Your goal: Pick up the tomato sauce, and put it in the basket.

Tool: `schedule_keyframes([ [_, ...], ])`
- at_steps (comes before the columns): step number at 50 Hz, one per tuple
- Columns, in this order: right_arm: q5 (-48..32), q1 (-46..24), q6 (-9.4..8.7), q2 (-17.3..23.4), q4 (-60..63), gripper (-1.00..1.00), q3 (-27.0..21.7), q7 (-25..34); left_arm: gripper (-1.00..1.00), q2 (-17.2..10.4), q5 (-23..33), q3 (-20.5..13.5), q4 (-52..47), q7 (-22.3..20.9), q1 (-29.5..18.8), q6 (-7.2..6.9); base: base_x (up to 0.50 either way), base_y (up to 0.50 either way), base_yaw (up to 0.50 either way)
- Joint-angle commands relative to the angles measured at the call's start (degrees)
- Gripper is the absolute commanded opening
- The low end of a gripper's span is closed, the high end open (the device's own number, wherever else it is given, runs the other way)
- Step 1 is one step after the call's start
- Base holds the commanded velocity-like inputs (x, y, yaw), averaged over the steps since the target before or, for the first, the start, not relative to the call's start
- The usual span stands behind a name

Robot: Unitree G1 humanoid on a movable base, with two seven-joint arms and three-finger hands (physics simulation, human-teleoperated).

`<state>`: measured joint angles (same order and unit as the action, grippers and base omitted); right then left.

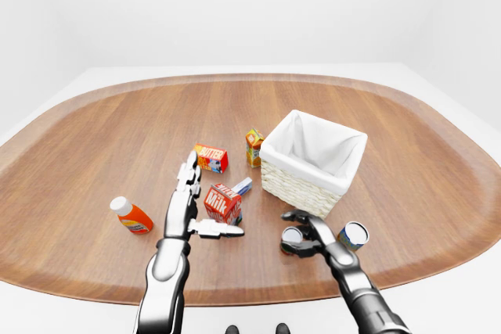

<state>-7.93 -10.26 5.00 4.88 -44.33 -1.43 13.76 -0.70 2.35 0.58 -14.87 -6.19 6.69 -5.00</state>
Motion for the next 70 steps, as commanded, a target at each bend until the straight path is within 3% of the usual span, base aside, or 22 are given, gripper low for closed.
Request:
schedule_keyframes([
  [1,-1.1,0.2,0.0,0.2,-0.6,-0.52,-0.1,-0.8,1.0,0.0,0.1,0.1,0.2,0.0,0.0,0.0,0.0,0.0,0.0],
  [34,-0.4,2.3,0.0,0.0,5.1,-0.4,-0.4,0.2,1.0,0.0,0.2,0.2,0.3,0.0,0.2,0.0,0.0,0.0,0.0],
  [50,1.5,6.2,0.0,-0.4,17.1,-0.59,-0.7,2.3,1.0,0.0,0.2,0.3,0.3,0.0,0.2,0.0,0.0,0.0,0.0],
  [70,3.6,10.7,0.0,-0.8,33.4,-0.63,-1.2,4.7,1.0,0.0,0.2,0.3,0.5,0.1,0.2,0.0,0.0,0.0,0.0],
])
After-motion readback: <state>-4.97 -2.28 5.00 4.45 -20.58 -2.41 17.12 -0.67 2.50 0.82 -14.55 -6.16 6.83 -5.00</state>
